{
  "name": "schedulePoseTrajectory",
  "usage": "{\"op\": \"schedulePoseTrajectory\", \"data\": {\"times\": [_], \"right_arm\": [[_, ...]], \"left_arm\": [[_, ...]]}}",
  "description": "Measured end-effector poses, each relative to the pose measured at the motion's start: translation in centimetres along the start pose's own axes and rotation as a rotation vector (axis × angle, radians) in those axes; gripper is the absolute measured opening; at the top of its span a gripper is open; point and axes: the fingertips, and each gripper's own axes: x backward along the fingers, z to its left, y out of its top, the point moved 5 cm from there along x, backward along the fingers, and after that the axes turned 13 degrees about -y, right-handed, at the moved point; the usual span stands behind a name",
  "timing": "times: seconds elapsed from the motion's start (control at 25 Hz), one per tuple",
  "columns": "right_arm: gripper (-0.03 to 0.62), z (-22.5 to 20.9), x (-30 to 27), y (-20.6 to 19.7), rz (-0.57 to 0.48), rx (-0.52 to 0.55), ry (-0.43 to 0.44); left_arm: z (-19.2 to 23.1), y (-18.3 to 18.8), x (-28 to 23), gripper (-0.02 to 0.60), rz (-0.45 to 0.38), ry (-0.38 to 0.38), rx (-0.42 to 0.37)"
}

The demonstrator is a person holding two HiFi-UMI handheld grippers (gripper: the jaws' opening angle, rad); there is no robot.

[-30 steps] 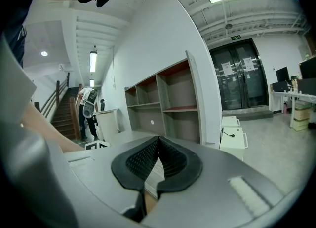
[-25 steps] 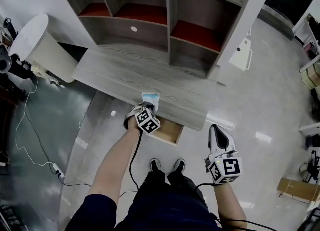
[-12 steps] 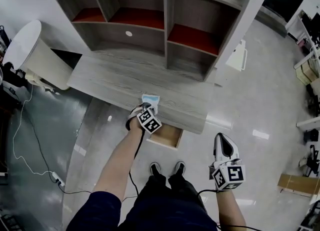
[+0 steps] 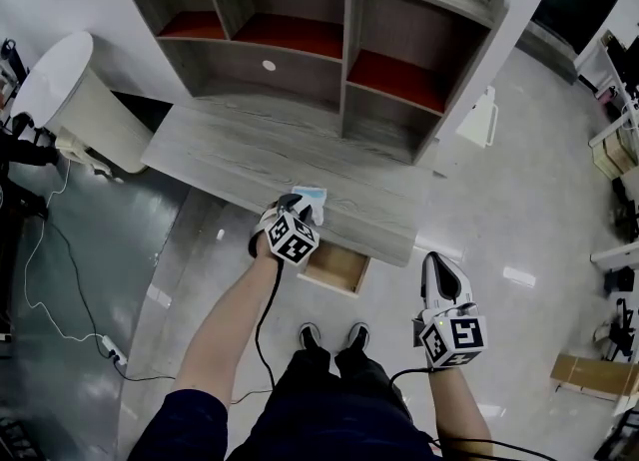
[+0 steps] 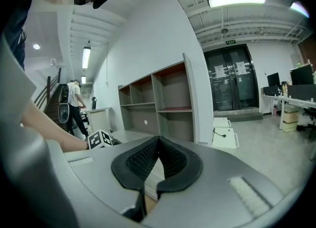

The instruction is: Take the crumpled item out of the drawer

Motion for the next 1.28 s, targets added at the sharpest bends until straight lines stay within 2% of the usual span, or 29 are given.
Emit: {"op": "schedulePoseTrajectory", "data": {"times": [0.32,0.6,0.76,1.0,1.28], "right_arm": [[0.006,1.8,-1.1,1.9,-0.053,-0.001,0.056],[0.006,2.5,-1.4,4.7,-0.112,-0.007,0.072],[0.006,2.6,-0.7,7.0,-0.162,-0.009,0.081],[0.006,3.5,0.6,10.5,-0.267,-0.018,0.119],[0.006,4.9,2.4,13.5,-0.363,0.012,0.156]], "left_arm": [[1.2,3.3,8.2,0.086,-0.232,0.096,0.106],[0.4,8.2,18.0,0.08,-0.536,0.121,0.202],[-1.3,10.9,23.2,0.029,-0.679,0.147,0.196],[-3.5,13.3,28.9,0.003,-0.8,0.202,0.175],[-4.6,14.3,33.2,0.003,-0.906,0.277,0.257]]}}
